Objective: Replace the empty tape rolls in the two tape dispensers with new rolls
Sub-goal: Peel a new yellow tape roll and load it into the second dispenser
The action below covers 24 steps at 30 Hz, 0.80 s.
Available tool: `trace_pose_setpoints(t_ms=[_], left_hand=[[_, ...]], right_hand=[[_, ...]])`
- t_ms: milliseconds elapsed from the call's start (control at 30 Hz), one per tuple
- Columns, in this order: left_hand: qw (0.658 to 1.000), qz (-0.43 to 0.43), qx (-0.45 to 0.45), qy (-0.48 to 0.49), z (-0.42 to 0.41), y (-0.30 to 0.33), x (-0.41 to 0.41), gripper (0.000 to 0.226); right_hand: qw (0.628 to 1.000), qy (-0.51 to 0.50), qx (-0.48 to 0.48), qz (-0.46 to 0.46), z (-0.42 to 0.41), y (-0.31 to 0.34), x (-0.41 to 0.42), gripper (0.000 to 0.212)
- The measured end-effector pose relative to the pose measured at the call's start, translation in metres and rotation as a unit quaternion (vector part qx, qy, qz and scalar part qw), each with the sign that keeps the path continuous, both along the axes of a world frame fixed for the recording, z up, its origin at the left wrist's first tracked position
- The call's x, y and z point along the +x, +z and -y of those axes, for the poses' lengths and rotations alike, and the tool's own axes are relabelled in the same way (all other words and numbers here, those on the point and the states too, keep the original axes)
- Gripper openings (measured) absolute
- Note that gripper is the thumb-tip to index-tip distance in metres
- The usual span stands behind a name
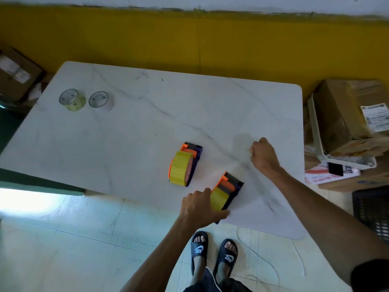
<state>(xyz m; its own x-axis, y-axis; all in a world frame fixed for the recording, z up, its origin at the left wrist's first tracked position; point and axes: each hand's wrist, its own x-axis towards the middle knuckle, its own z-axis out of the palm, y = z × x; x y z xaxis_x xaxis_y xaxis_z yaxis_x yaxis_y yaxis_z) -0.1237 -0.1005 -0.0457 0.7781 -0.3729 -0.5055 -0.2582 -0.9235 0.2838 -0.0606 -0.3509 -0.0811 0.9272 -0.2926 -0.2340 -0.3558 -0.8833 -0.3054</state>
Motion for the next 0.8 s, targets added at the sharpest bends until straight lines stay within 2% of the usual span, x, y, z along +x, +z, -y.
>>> trace_pose_setpoints(t_ms=[233,400,533,600,633,733,800], left_hand=[[0.999,-0.043,-0.026,0.019,0.001,0.006,0.0,0.052],[0.991,-0.015,-0.111,0.076,-0.024,-0.004,-0.022,0.039],[0.978,0.027,-0.163,0.127,-0.034,-0.003,-0.037,0.036],[0.969,0.041,-0.197,0.146,-0.029,0.002,-0.038,0.037],[0.965,0.045,-0.208,0.155,-0.025,0.006,-0.036,0.037],[0.956,0.054,-0.231,0.171,-0.016,0.015,-0.024,0.039],[0.953,0.058,-0.246,0.166,-0.01,0.02,-0.017,0.04]], right_hand=[[0.998,-0.037,-0.018,-0.055,0.015,-0.013,0.005,0.019],[0.991,-0.065,0.098,-0.067,0.004,-0.015,-0.011,0.019],[0.973,-0.027,0.18,-0.144,-0.028,-0.027,-0.034,0.028],[0.935,-0.063,0.312,-0.155,-0.05,-0.033,-0.049,0.018],[0.896,-0.105,0.41,-0.136,-0.059,-0.033,-0.057,0.009],[0.765,-0.184,0.61,-0.09,-0.075,-0.026,-0.073,0.027],[0.715,-0.206,0.665,-0.069,-0.081,-0.012,-0.079,0.026]])
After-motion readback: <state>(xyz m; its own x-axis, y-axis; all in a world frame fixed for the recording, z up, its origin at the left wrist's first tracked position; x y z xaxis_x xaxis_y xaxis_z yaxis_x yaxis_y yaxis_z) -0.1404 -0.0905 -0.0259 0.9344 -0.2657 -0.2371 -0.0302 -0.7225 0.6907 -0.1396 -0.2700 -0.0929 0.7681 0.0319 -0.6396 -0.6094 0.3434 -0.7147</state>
